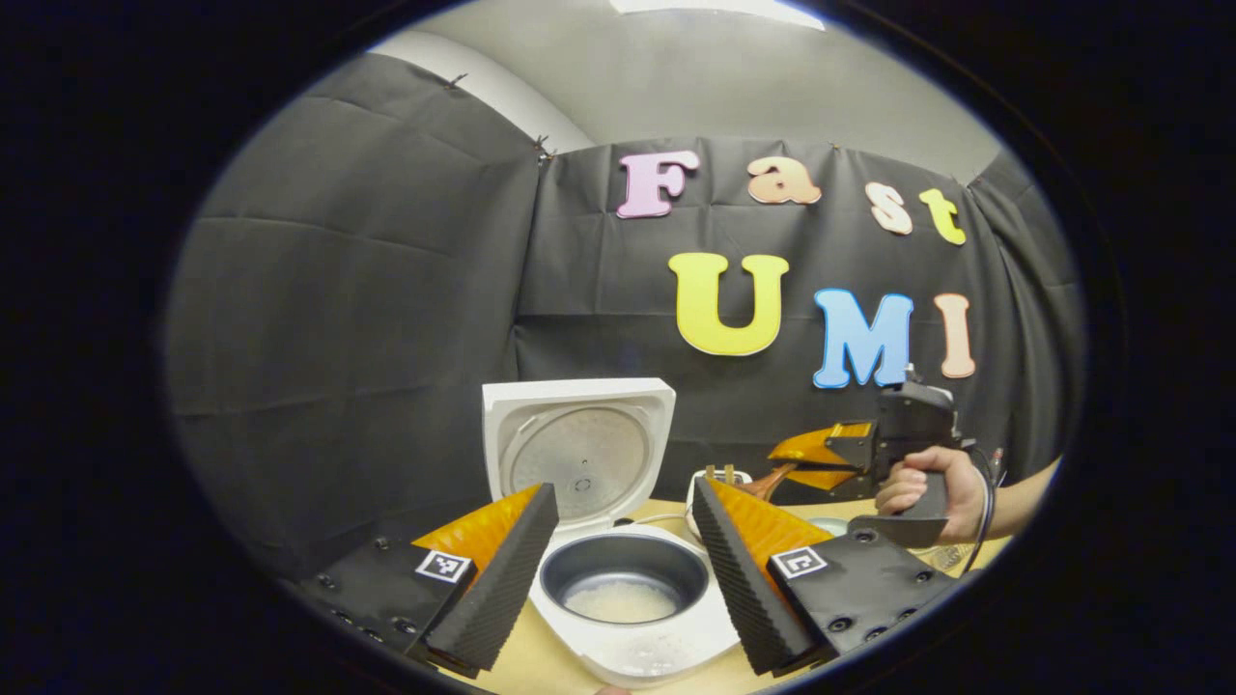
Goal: Close the left gripper, press the button to open the rice cooker; take a wooden spoon from the chopstick holder with the right hand, scoop a spoonful of rice and pour it into the rice cooker, then put the wooden spoon back into the chopstick holder.
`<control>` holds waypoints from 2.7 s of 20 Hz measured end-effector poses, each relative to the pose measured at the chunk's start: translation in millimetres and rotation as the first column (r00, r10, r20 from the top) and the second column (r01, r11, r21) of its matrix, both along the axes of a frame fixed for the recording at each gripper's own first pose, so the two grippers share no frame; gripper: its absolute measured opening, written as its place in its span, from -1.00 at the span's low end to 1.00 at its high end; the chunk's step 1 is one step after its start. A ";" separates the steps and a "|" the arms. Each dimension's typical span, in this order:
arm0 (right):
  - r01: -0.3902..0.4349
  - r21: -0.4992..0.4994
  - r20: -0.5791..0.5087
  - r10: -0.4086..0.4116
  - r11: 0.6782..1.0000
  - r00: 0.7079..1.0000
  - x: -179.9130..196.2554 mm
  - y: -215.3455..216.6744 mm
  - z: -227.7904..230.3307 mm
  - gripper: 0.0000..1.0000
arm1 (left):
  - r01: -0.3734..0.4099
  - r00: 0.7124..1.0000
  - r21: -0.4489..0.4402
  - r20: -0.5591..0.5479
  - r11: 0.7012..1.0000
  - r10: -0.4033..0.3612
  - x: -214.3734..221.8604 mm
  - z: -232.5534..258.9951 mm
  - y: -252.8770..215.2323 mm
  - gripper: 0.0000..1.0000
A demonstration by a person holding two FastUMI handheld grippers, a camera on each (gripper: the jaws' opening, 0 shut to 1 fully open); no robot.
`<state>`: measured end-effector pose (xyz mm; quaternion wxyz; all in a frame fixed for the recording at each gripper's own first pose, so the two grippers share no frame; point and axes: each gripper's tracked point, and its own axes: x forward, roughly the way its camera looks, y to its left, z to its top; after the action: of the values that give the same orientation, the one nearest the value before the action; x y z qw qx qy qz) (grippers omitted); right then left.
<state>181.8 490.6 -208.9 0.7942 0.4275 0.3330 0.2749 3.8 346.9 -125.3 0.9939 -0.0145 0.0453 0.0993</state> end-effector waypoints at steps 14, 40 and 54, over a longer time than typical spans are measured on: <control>-0.153 -0.651 0.354 0.476 0.743 0.805 -23.9 109.0 -31.8 -0.87 | -0.077 0.997 0.016 -0.012 0.997 0.078 -21.7 -1.1 22.4 0.92; -0.112 -0.253 0.190 0.163 0.961 0.968 7.8 46.8 -12.4 -0.87 | -0.033 0.999 0.009 0.006 0.999 0.033 -17.8 10.0 -15.9 0.92; 0.207 -0.246 0.196 -0.161 0.947 0.967 2.1 -165.9 16.2 -0.87 | 0.159 0.987 0.059 0.001 0.985 -0.160 42.9 26.7 -113.2 0.92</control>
<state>183.9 324.7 -192.7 0.8922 0.3215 0.2551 0.1886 46.7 233.7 -98.6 0.9988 0.0182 0.0404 0.0207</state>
